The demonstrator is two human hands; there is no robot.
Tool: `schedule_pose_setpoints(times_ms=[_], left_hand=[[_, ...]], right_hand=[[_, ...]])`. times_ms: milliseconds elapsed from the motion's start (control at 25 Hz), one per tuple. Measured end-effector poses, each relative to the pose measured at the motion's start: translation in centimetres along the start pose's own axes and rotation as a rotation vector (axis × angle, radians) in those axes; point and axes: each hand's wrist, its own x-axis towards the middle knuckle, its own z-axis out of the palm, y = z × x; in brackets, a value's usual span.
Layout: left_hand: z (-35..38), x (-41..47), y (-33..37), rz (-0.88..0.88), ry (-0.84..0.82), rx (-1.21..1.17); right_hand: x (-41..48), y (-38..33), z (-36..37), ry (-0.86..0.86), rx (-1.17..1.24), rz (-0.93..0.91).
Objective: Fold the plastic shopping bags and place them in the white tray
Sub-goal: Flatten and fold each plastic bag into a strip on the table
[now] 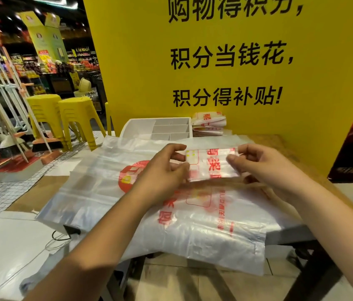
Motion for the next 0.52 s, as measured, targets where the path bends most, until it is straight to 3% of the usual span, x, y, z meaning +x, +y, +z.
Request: schedule_pose_setpoints(times_ms=[120, 200, 400, 520], left_hand=[[1.2, -0.9, -1.2, 0.098, -0.183, 0.532], [2.3, -1.8, -1.6, 0.148, -0.339, 0.75], [3.7, -1.9, -1.1, 0.071, -0.427, 0.841], [3.7, -1.6, -0.5, 0.032, -0.458, 0.892]], right_hand=[[2.9, 0.3, -3.4, 0.217, 0.036, 0.028], [5.7, 0.5, -6.3, 0.365, 0.006, 0.078], [13.0, 3.1, -11.4, 0.559, -0.183, 0.264], [16.4, 4.9, -12.5, 0.571, -0.258, 0.311]])
